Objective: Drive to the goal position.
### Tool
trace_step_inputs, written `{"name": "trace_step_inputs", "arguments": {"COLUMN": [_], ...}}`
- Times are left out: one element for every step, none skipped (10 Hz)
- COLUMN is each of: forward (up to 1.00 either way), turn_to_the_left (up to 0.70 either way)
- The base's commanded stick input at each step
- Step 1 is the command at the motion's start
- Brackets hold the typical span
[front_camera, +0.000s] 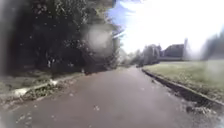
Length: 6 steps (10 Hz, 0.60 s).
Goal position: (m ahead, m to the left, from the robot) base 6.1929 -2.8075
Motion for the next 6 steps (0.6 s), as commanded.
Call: {"name": "trace_step_inputs", "arguments": {"forward": [0.45,0.45,0.45,0.45,0.45,0.45], "turn_to_the_left": [0.0,0.0,0.0,0.0,0.0,0.0]}}
